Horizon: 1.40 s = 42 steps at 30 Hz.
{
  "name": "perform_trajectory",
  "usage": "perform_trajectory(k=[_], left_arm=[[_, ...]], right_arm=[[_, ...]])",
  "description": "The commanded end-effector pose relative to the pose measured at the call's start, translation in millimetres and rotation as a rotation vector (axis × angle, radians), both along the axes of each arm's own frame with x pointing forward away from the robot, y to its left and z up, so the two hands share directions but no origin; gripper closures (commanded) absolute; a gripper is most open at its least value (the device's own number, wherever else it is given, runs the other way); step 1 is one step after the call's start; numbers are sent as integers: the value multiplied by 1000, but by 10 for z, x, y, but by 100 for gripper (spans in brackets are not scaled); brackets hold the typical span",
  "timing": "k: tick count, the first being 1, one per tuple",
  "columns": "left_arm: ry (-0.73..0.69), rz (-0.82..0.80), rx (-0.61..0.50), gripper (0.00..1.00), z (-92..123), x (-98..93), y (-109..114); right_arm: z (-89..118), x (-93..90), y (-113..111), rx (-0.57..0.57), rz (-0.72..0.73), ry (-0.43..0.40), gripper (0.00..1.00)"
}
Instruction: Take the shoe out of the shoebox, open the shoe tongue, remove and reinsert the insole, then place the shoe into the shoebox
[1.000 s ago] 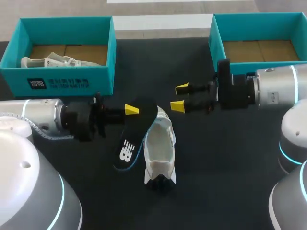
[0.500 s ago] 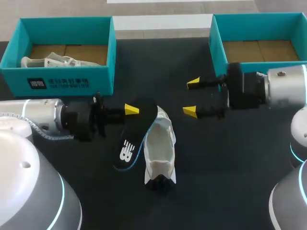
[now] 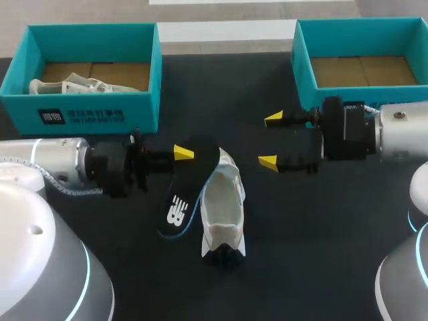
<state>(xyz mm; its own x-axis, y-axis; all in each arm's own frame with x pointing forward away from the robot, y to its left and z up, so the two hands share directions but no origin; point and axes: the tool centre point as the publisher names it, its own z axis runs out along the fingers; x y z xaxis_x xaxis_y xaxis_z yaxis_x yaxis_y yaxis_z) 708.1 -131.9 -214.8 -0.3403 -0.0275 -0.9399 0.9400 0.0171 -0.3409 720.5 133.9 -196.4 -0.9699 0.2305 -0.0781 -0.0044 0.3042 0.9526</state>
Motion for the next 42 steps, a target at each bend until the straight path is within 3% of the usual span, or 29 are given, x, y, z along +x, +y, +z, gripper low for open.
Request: perform_trajectory(k=[1, 7, 17, 42], left_arm=[[-1, 3, -1, 100, -2, -13, -2], [-1, 3, -1, 100, -2, -13, -2], [-1, 3, -1, 100, -2, -13, -2], [-1, 3, -1, 100, -2, -13, -2]], right_arm=[[1, 2, 12, -2, -1, 0, 0], [1, 2, 12, -2, -1, 0, 0], [-53, -6, 69, -110, 62, -283, 0], [-53, -6, 69, -110, 62, -283, 0]])
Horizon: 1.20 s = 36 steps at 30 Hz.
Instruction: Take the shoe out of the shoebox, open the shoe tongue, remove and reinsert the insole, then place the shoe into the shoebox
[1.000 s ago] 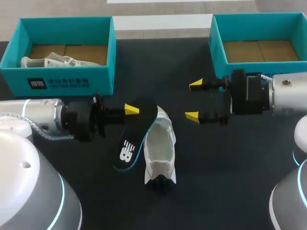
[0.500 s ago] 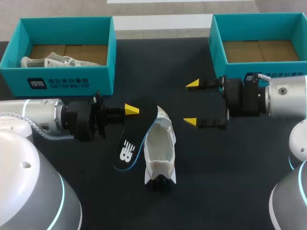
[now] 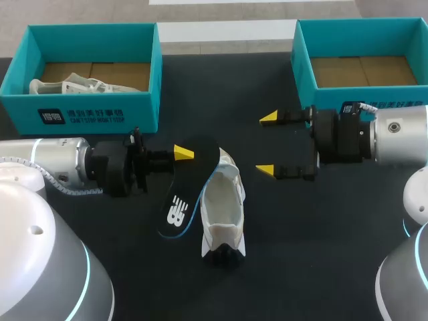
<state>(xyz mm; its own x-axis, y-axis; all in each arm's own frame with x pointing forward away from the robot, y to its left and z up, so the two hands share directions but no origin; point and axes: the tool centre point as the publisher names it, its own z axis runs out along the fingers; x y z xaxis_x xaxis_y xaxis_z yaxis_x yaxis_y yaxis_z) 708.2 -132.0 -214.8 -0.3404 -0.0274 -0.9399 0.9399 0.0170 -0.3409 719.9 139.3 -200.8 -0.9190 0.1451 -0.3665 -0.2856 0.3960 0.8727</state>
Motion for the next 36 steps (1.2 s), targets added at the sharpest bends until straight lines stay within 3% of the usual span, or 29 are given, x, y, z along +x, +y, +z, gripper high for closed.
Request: perform_trajectory(k=[1, 9, 12, 19, 21, 36], left_arm=[[-1, 4, -1, 100, -1, -14, -1], [-1, 4, -1, 100, -1, -14, -1], [-1, 4, -1, 100, -1, -14, -1], [-1, 4, -1, 100, -1, -14, -1], [-1, 4, -1, 100, -1, -14, -1], [37, -3, -15, 100, 25, -67, 12]], right_arm=[[-8, 1, 15, 1, -2, -2, 0], [-67, -27, 6, -9, -13, 7, 0], [-187, -97, 3, -115, -24, 16, 0], [-414, -251, 3, -218, -57, 22, 0], [-462, -291, -2, -331, -47, 65, 0], [-472, -291, -5, -331, -47, 64, 0]])
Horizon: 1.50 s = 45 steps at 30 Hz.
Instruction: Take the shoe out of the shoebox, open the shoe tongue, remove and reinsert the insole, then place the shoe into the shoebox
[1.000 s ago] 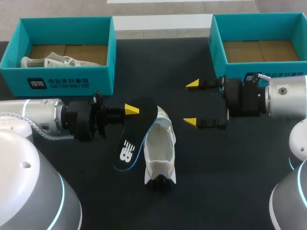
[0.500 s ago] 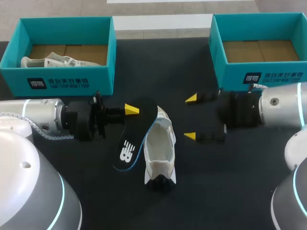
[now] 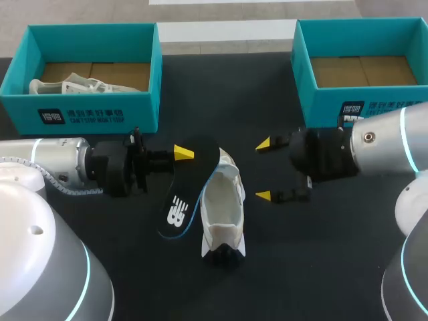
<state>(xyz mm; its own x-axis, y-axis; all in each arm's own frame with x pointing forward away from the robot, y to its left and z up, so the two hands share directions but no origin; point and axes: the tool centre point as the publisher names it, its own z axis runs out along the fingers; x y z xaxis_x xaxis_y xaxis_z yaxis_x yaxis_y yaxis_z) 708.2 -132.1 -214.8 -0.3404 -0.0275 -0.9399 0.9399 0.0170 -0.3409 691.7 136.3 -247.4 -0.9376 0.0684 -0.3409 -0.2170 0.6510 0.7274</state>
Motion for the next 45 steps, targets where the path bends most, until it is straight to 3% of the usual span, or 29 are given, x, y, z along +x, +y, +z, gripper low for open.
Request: perform_trajectory(k=[1, 13, 21, 27, 33, 45], left_arm=[[50, 0, -11, 100, 50, -114, 32], [166, 43, 9, 100, 199, -572, 232], [238, 13, 15, 100, 31, -803, 189], [290, 8, 11, 100, -183, -894, 118], [321, 8, 14, 100, -349, -867, 52], [321, 8, 14, 100, -349, -867, 52]], right_arm=[[-14, -14, 20, -25, -25, -5, 0], [-276, -63, -96, -35, -66, 34, 0], [-506, -105, -71, -66, -68, 57, 0], [-654, -117, -24, -57, -76, 82, 0], [-695, -105, 13, -59, -76, 93, 0], [-673, -127, -36, -87, -94, 101, 0]])
